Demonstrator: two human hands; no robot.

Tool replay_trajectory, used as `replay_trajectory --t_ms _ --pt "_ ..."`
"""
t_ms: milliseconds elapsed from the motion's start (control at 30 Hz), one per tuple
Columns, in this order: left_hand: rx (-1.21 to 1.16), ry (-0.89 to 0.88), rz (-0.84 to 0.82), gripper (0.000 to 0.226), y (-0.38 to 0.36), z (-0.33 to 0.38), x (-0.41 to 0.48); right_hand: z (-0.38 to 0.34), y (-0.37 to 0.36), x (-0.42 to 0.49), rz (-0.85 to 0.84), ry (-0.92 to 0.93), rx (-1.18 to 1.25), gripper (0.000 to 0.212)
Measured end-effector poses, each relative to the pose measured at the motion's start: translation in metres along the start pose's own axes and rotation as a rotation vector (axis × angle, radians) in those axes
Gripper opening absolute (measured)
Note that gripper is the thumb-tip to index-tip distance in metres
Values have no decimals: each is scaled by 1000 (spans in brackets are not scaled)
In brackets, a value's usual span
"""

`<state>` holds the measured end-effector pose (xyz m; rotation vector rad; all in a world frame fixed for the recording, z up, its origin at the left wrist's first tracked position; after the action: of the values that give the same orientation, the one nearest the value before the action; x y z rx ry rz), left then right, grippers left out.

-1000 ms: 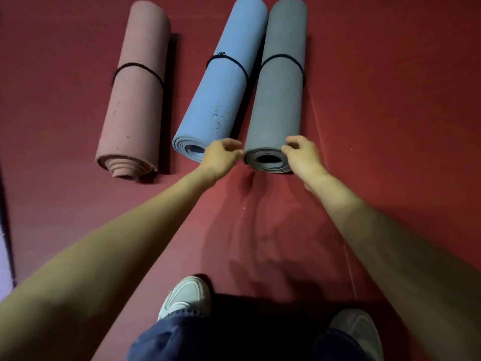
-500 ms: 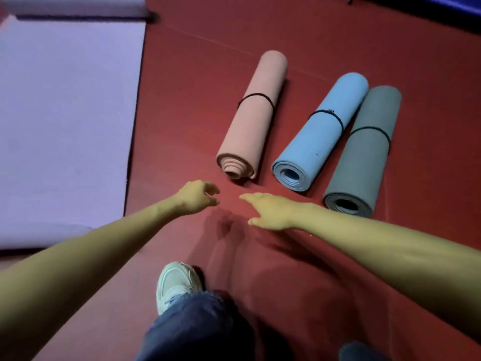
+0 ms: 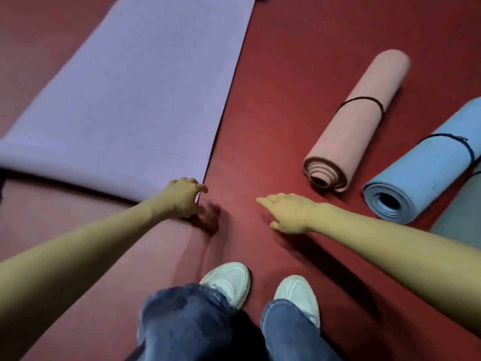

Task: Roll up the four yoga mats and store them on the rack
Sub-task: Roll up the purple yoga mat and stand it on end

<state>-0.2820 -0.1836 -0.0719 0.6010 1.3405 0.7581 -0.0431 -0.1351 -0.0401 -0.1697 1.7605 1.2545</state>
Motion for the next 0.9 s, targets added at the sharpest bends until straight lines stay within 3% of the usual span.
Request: replay_trajectory --t_ms 100,233,400,467,567,633,700,900 --pt "67 92 -18 57 -17 -38 -6 -18 -3 35 25 14 142 71" --pt "112 104 137 25 -11 -62 -19 -56 -18 67 61 117 286 76" --pt "-70 76 342 14 -18 -43 -19 -87 -20 87 314 175 722 68" --pt "-248 46 426 15 -24 -26 -13 -91 -21 95 426 113 922 57" --pt "-371 -119 518 15 -23 18 1 -70 -26 97 617 -74 1125 14" --pt "-323 -214 540 17 -18 40 9 -43 -32 92 679 -177 1171 22" --pt "-289 -227 560 15 -13 40 17 -21 -41 86 659 -233 1231 14" --pt "-230 -48 648 42 -29 -26 8 18 -52 81 697 -371 1208 19"
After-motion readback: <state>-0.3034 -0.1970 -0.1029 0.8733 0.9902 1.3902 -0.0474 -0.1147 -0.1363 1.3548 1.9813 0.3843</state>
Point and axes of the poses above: each hand's wrist, its own x-axis towards the middle knuckle, its own y-axis out of the back of the hand, z = x × y, the point moved 2 cm from there along x, towards the middle knuckle, and after that the axes turned 9 degrees about -z, right-handed, at the moved point
